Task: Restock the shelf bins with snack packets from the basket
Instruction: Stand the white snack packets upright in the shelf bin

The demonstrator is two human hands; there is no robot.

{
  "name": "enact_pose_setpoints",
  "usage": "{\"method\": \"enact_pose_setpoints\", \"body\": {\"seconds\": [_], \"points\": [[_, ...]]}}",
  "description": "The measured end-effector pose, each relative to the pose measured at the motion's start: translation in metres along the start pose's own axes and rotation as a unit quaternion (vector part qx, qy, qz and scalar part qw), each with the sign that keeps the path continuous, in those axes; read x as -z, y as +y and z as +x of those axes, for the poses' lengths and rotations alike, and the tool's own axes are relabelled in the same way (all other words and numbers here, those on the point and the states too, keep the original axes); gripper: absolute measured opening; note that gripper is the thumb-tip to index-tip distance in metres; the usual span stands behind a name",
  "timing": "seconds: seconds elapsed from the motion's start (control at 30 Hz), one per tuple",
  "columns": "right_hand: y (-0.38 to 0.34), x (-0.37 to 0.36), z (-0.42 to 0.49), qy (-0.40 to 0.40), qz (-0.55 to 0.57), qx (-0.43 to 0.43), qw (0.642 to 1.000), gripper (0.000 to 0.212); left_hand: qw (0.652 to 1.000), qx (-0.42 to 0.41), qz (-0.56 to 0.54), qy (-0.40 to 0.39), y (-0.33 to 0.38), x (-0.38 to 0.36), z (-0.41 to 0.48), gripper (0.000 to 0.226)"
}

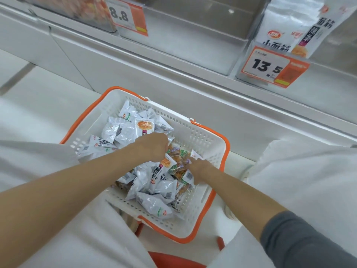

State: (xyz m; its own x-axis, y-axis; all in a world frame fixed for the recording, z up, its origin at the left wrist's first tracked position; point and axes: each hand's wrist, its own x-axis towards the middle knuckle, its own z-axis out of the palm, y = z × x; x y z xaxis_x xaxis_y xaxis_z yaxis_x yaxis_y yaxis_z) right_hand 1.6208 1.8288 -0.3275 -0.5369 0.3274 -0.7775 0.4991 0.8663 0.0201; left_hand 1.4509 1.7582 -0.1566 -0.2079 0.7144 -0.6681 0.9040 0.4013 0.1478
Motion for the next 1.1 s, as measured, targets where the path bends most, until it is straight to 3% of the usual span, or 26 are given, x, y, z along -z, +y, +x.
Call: {"method": "enact_pose_setpoints", "body": {"seconds": [0.17,0.27,0.33,0.43,0.5,0.6,0.63,0.67,0.73,0.8,0.87,0.9,0.97,1.03,1.1], "points": [[-0.010,-0.003,0.009,0.097,-0.038,0.023,0.994,0.060,1.000,-0.004,-0.001,-0.014,-0.008,-0.005,0.005,0.016],[-0.003,0.022,-0.005,0.142,0.013,0.044,0.989,0.026,1.000,-0.001,-0.023,-0.008,-0.007,-0.002,0.001,0.008],[0.007,0.052,-0.030,0.194,0.089,0.039,0.976,0.007,0.997,0.001,-0.071,0.011,-0.001,0.002,-0.003,0.031],[0.022,0.100,-0.089,0.322,0.200,0.063,0.923,0.011,0.973,0.023,-0.221,0.053,0.014,0.017,-0.015,0.046],[0.029,0.116,-0.131,0.414,0.263,0.085,0.867,0.010,0.918,0.037,-0.393,-0.018,0.023,0.031,-0.023,0.048],[0.037,0.122,-0.177,0.481,0.337,0.088,0.805,0.016,0.747,-0.027,-0.630,-0.209,0.032,0.044,-0.031,0.048],[0.037,0.124,-0.186,0.487,0.366,0.088,0.788,0.022,0.708,-0.060,-0.667,-0.226,0.036,0.045,-0.032,0.045],[0.035,0.127,-0.193,0.492,0.411,0.090,0.763,0.029,0.691,-0.084,-0.685,-0.216,0.040,0.046,-0.033,0.039],[0.030,0.137,-0.198,0.508,0.527,0.083,0.676,0.035,0.717,-0.120,-0.674,-0.128,0.050,0.048,-0.032,0.031],[0.027,0.146,-0.195,0.520,0.628,0.055,0.577,0.032,0.766,-0.158,-0.622,-0.044,0.054,0.051,-0.032,0.029],[0.031,0.152,-0.189,0.501,0.694,0.026,0.516,0.032,0.810,-0.199,-0.552,-0.012,0.055,0.050,-0.029,0.037],[0.034,0.154,-0.186,0.479,0.716,0.017,0.508,0.030,0.828,-0.209,-0.520,-0.010,0.057,0.048,-0.029,0.040],[0.039,0.161,-0.188,0.449,0.723,0.001,0.525,0.029,0.850,-0.215,-0.480,0.002,0.064,0.046,-0.031,0.036],[0.044,0.169,-0.193,0.465,0.707,-0.011,0.532,0.034,0.852,-0.223,-0.473,0.031,0.068,0.047,-0.031,0.028],[0.052,0.177,-0.199,0.486,0.709,-0.004,0.511,0.033,0.845,-0.232,-0.476,0.075,0.070,0.055,-0.030,0.022]]}}
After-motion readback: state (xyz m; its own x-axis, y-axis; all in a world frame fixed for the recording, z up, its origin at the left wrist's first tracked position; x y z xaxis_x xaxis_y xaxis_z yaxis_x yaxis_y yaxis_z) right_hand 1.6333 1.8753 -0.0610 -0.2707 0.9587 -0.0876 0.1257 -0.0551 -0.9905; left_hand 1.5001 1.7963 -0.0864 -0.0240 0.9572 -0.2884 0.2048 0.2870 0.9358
